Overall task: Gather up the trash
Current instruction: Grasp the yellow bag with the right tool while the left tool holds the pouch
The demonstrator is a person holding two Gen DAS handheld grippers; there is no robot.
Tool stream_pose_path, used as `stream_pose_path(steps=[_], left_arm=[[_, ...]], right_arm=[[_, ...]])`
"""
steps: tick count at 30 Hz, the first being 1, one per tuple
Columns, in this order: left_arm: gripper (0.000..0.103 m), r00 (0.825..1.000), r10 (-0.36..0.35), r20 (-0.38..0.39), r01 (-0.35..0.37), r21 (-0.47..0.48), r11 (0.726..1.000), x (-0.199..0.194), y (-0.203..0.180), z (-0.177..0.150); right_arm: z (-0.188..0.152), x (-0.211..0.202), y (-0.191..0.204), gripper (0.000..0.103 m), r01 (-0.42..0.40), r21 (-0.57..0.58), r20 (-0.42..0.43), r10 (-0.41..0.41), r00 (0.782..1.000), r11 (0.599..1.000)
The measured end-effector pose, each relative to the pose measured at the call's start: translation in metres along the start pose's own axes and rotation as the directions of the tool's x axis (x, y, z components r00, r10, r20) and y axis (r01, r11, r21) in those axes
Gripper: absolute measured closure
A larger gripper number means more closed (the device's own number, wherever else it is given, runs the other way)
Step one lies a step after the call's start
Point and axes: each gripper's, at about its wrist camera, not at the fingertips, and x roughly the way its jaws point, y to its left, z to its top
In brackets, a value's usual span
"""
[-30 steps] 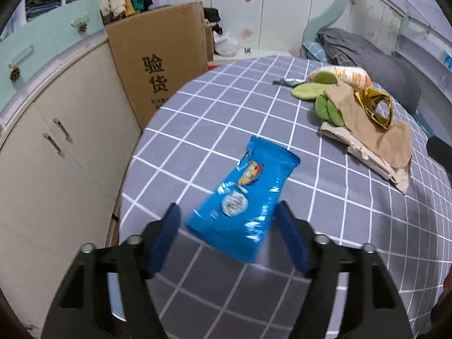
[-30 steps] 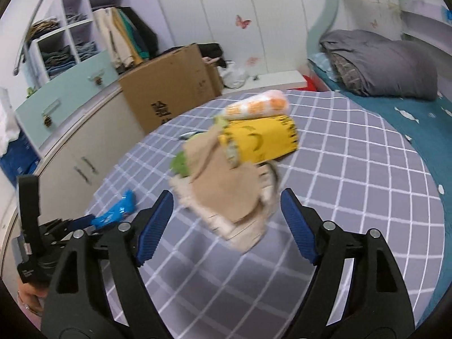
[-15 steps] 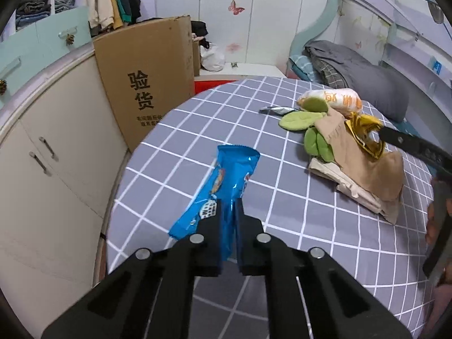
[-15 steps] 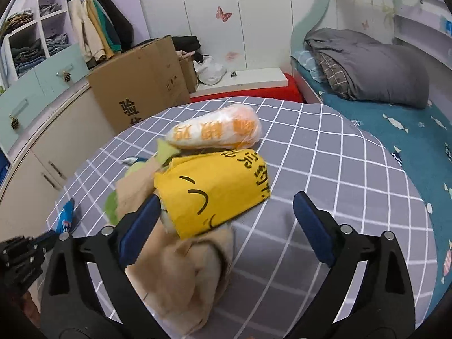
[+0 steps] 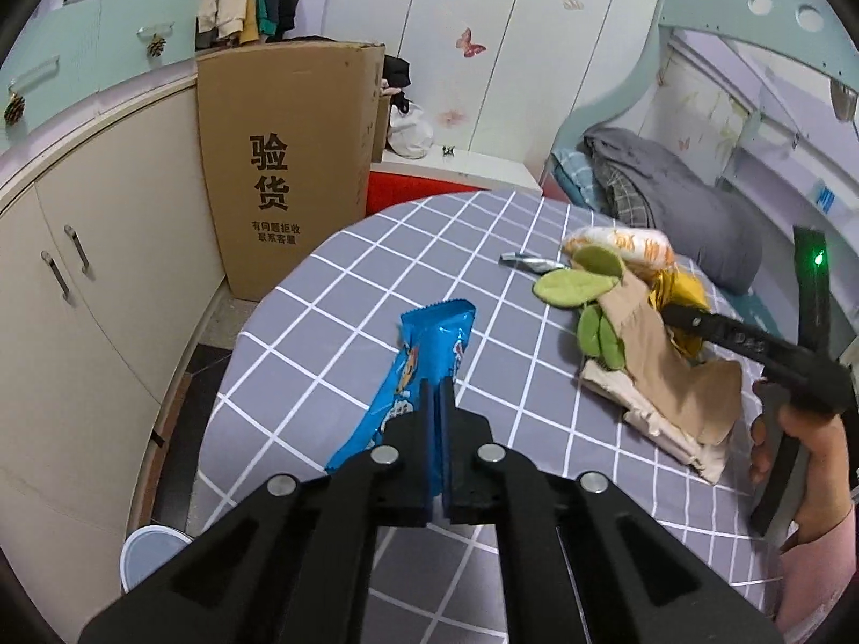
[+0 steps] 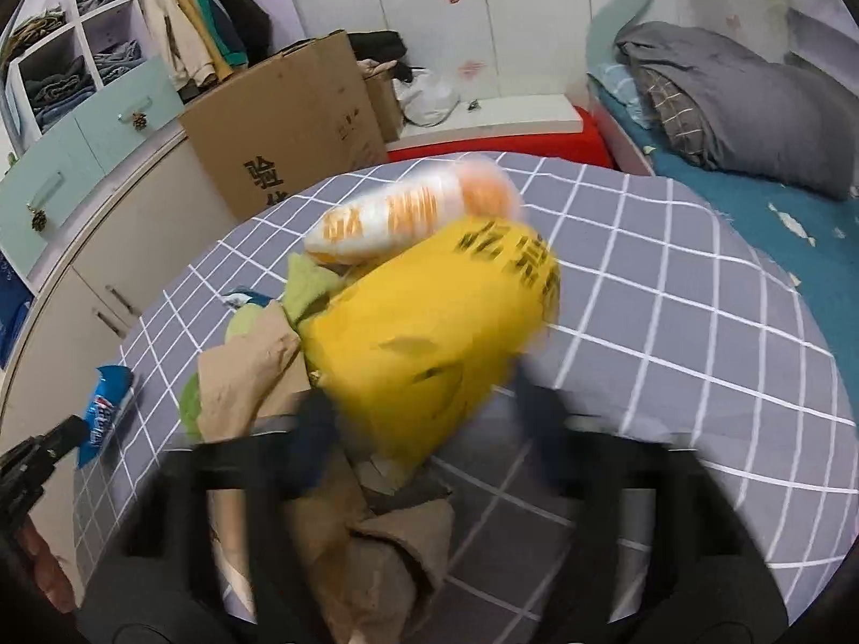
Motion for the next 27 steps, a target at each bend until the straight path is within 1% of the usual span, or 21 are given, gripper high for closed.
stream_pose_path(steps=[2,7,10,12,14,17,19,21,25,27], left_arm=[[0.102,1.0,-0.009,0.015,0.009,-0.009,1.0,-0.006,0.003,0.001],[0.102,0.999,-0.028,0.042,0.03,-0.026,0.999,-0.022,0.009,0.002],[0.102,0.998,-0.035,0.057,0.037,-0.029,0.999,-0.032,0.011,0.001],[0.102,0.997,-0.039,0.067,0.041,-0.033,0.999,-0.04,0.013,0.0],[0.102,0.996,-0.04,0.074,0.043,-0.035,0.998,-0.047,0.015,-0.001],[0.102,0.995,-0.041,0.087,0.045,-0.044,0.998,-0.057,0.021,-0.003],[0.102,0.994,-0.043,0.098,0.048,-0.054,0.997,-0.065,0.027,-0.004],[0.102,0.993,-0.044,0.109,0.052,-0.066,0.997,-0.072,0.032,-0.004],[0.102,0.99,-0.048,0.136,0.062,-0.098,0.993,-0.091,0.047,-0.008],[0.102,0.988,-0.046,0.148,0.064,-0.114,0.991,-0.1,0.056,-0.01]], right_arm=[[-0.002,-0.004,0.001,0.076,0.021,-0.016,-0.011,-0.021,1.0,1.0],[-0.006,-0.024,0.003,0.089,0.063,-0.023,0.024,-0.063,0.998,0.998],[-0.008,-0.038,0.007,0.092,0.09,-0.029,0.041,-0.089,0.995,0.995],[-0.011,-0.048,0.008,0.098,0.11,-0.024,0.053,-0.108,0.993,0.994],[-0.011,-0.056,0.009,0.099,0.108,-0.016,0.06,-0.107,0.992,0.994],[-0.011,-0.074,0.014,0.099,0.118,-0.013,0.095,-0.117,0.989,0.993],[-0.012,-0.087,0.021,0.099,0.109,-0.014,0.121,-0.107,0.987,0.994],[-0.013,-0.102,0.03,0.099,0.084,-0.022,0.145,-0.08,0.986,0.996],[-0.015,-0.126,0.067,0.099,0.031,-0.083,0.184,-0.016,0.983,0.996],[-0.017,-0.135,0.092,0.099,-0.009,-0.121,0.19,0.032,0.981,0.993]])
